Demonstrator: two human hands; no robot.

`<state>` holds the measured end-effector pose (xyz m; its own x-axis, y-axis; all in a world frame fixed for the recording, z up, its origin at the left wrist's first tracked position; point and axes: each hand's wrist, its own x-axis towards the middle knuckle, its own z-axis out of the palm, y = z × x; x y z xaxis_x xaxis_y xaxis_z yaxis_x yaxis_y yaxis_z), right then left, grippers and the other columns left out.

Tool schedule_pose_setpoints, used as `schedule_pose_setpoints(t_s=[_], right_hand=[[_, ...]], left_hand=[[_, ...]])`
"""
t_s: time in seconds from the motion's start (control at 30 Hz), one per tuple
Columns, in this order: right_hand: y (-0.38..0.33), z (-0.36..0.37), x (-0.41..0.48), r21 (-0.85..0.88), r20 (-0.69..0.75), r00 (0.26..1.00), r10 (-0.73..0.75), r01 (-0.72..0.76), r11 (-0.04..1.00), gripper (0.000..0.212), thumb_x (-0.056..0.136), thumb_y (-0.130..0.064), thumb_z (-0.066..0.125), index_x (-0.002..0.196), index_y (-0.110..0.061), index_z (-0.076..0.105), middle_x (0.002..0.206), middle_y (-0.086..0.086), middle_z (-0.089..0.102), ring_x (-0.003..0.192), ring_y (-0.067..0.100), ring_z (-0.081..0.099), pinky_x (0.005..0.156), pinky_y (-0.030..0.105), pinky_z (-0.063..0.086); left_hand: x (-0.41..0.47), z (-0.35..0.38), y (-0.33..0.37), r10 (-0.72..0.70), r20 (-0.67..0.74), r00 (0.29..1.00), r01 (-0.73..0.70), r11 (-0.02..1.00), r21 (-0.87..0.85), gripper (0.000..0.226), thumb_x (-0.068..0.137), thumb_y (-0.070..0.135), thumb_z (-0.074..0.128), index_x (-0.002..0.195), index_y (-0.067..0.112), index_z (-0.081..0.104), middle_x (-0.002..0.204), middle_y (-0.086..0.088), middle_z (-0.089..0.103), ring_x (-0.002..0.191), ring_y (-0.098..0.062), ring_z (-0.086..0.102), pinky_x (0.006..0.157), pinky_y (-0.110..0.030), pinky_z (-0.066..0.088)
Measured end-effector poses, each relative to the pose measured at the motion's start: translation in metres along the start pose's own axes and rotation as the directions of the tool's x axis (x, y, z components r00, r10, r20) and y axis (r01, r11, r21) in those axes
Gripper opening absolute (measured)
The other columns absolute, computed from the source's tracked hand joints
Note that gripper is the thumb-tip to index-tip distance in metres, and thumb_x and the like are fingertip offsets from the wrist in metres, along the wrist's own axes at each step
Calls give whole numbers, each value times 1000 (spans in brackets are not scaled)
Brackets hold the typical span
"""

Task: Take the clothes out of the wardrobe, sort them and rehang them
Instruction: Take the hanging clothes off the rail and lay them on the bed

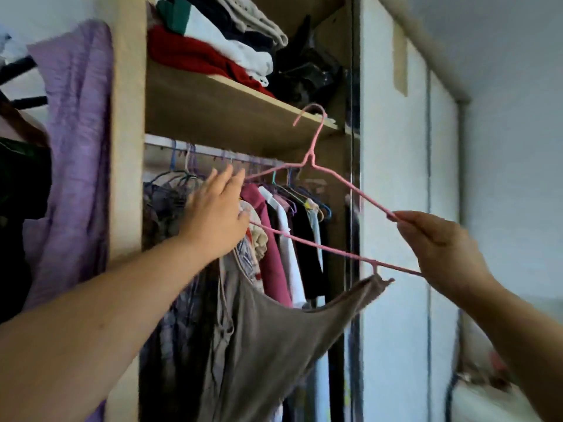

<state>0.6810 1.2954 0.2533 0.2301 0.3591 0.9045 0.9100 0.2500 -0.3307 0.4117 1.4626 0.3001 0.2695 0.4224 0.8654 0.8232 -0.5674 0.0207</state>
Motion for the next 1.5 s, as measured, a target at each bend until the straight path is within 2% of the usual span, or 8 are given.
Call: schedule_pose_setpoints(t_s=[0.23,0.37,0.5,0.77,0.93,1.1,1.3,1.5], right_hand=[[-27,-85,-80,-296,-43,995,88,-97,950,17,90,-20,58,98,-24,73,68,-7,67,67,2,57,60,11,39],[-53,-115,-149,-474,-118,978,173,-209,855,16,91,-25,57,94,-24,73,66,-26,57,68,-3,52,60,3,37],[-78,-135,-237,-605,-232,920,315,-390,694,17,91,-29,54,93,-23,70,70,-20,57,64,3,52,61,18,41],[-167,-188,-455,-564,-529,525,667,-805,187,11,91,-32,53,83,-30,60,76,2,65,75,31,61,69,40,50],[-257,-218,-567,-396,-681,302,667,-918,11,10,91,-25,56,87,-23,64,68,-1,58,74,35,60,71,47,51],[-350,-267,-647,-319,-816,163,554,-927,-197,12,91,-30,57,89,-27,68,70,-4,62,63,22,60,63,34,48],[-416,-320,-730,-90,-883,-56,467,-954,-284,13,92,-28,57,93,-23,69,73,-3,64,69,26,63,65,36,51],[-416,-374,-824,131,-828,-286,481,-935,-331,18,95,-25,53,79,-26,62,68,2,63,56,20,52,53,28,40]], left_hand=[[-14,60,49,178,31,983,-151,905,-397,35,89,26,54,123,15,56,113,-18,61,107,-38,55,90,-47,45],[-51,89,67,303,109,947,-173,766,-619,21,96,29,45,95,17,62,92,-10,64,88,-35,60,73,-40,46],[-117,106,88,448,214,868,-109,594,-797,18,96,21,49,86,14,62,78,-3,60,82,-29,58,65,-32,38],[-291,69,157,801,227,554,-33,294,-955,27,97,17,50,73,28,57,72,5,57,73,-20,55,58,-23,38],[-382,18,210,912,164,377,-64,202,-977,20,96,19,51,99,11,70,102,-11,68,98,-29,60,74,-29,38],[-464,-48,279,979,37,202,-70,52,-996,15,93,17,55,95,17,70,93,-6,68,94,-28,61,79,-34,44],[-563,-124,359,996,-67,59,-108,-60,-992,17,95,24,50,96,25,67,93,1,62,82,-17,54,63,-28,34],[-679,-163,437,991,89,-101,-143,74,-987,23,100,26,39,92,27,60,82,2,58,71,-17,48,64,-29,42]])
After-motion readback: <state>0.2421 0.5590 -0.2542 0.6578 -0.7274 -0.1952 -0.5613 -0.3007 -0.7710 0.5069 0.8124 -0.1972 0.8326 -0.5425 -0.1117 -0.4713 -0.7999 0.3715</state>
